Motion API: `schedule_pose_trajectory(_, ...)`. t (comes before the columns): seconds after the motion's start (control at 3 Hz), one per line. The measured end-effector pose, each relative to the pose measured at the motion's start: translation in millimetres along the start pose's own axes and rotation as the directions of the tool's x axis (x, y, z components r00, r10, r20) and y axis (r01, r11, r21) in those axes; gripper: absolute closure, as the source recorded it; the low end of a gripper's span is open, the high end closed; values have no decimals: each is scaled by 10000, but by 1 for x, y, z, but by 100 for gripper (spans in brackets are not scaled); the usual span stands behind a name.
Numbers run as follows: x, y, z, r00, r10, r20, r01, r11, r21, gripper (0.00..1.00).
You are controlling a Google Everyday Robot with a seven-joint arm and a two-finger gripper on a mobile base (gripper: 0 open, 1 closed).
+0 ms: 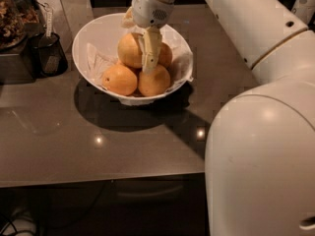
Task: Pick orange from white bowl
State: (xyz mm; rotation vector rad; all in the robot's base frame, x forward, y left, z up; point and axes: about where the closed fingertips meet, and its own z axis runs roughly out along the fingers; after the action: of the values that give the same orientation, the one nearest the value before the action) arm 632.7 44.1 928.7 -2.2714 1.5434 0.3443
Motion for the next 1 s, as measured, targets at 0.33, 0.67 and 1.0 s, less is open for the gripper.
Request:
schedule_pose_trajectory(0.33,-3,-8,3,10000,-20,88,17,9996,269,19)
schedule_pose_trajectory(0.67,-5,-11,-1,9999,-20,106,17,9995,317,42)
schedule_pose_trajectory(1.0,-5,-11,-1,9999,-18,105,15,9995,317,65)
